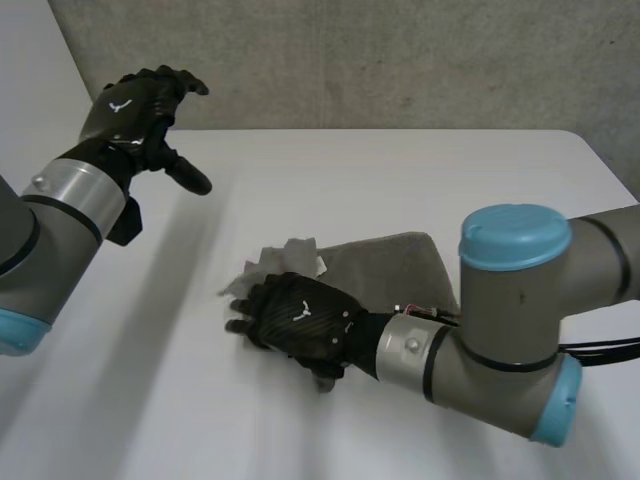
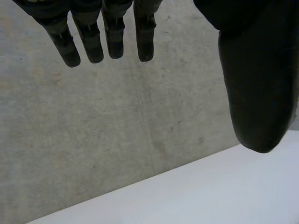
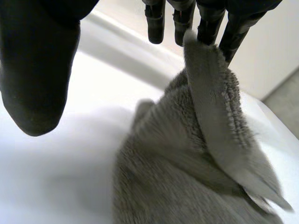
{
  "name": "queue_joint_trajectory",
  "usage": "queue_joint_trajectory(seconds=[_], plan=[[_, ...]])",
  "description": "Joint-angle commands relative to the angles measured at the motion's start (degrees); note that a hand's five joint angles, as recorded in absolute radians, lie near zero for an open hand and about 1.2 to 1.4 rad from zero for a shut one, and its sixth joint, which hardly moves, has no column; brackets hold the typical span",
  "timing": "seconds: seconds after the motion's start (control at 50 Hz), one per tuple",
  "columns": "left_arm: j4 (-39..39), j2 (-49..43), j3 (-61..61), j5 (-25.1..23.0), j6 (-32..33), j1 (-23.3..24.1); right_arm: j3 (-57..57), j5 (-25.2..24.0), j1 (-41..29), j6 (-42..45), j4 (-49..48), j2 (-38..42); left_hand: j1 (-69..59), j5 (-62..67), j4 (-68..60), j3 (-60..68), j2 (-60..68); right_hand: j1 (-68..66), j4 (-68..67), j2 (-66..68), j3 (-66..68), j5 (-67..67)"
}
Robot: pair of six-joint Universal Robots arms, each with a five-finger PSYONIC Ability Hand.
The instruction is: Fold the towel.
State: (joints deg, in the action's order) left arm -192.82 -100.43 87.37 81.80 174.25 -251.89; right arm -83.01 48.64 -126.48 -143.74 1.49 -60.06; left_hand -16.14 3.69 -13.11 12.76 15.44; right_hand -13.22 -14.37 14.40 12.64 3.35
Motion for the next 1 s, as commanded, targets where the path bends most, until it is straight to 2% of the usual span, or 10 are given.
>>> queue_joint_trajectory(seconds=[0.02, 0.22, 0.32, 0.4, 0.48, 0.6, 0.72, 0.76, 0.86, 1.0], plan=[[0.0, -0.1, -0.1, -0.1, -0.1, -0.5, -2.2, -8.7, 1.2, -1.8, 4.9, -4.0, 3.7, -1.3, 3.1, -2.8, -3.0, 3.2, 4.4, -4.4, -2.6, -3.4], [0.1, 0.1, 0.1, -0.1, -0.1, 0.1, -3.3, -5.6, 5.7, 5.4, 18.2, -4.4, 3.7, -1.3, 3.1, -2.8, -3.0, 3.2, 4.4, -4.4, -2.6, -3.4], [0.1, 0.1, 0.0, -0.2, 0.0, 0.5, -7.4, 1.1, 10.1, 20.2, 25.1, -5.5, 3.9, -1.5, 3.1, -2.8, -3.2, 3.2, 4.4, -4.4, -2.6, -3.4], [0.3, -0.1, 0.1, -0.2, -0.1, 1.0, -8.2, 5.9, 13.5, 23.9, 24.8, -6.7, 3.9, -1.5, 3.1, -2.8, -3.2, 3.2, 4.4, -4.4, -2.6, -3.4], [1.3, -1.0, 0.4, -0.1, 0.3, 3.7, -8.0, 9.6, 17.0, 22.1, 19.4, -9.3, 2.7, -0.3, 3.1, -2.8, -2.0, 3.2, 4.4, -4.4, -2.6, -3.4], [2.6, -3.1, 1.7, 0.4, 0.7, 6.6, -9.1, 11.3, 18.6, 15.3, 12.8, -10.9, 2.4, 0.1, 3.1, -2.8, -1.7, 3.2, 4.4, -4.4, -2.6, -3.4], [3.8, -6.8, 2.2, 2.5, 0.7, 11.9, -13.0, 19.6, 17.9, 10.0, 2.9, -11.0, 2.4, 0.1, 3.1, -2.8, -1.7, 3.2, 4.4, -4.4, -2.6, -3.4], [3.7, -7.9, 1.8, 4.2, 0.8, 13.4, -15.1, 24.8, 17.4, 10.0, -1.9, -10.9, 2.2, 0.2, 3.1, -2.8, -1.5, 3.2, 4.4, -4.4, -2.6, -3.4], [3.6, -14.3, -1.0, 11.9, 2.1, 18.7, -17.3, 30.5, 15.9, 9.5, -6.8, -10.3, 2.1, 0.4, 3.1, -2.8, -1.4, 3.2, 4.4, -4.4, -2.6, -3.4], [3.6, -21.7, -3.9, 18.4, 5.0, 22.7, -19.9, 33.8, 15.8, 9.5, -12.8, -9.0, 1.9, 0.6, 3.1, -2.8, -1.2, 3.2, 4.4, -4.4, -2.6, -3.4]])
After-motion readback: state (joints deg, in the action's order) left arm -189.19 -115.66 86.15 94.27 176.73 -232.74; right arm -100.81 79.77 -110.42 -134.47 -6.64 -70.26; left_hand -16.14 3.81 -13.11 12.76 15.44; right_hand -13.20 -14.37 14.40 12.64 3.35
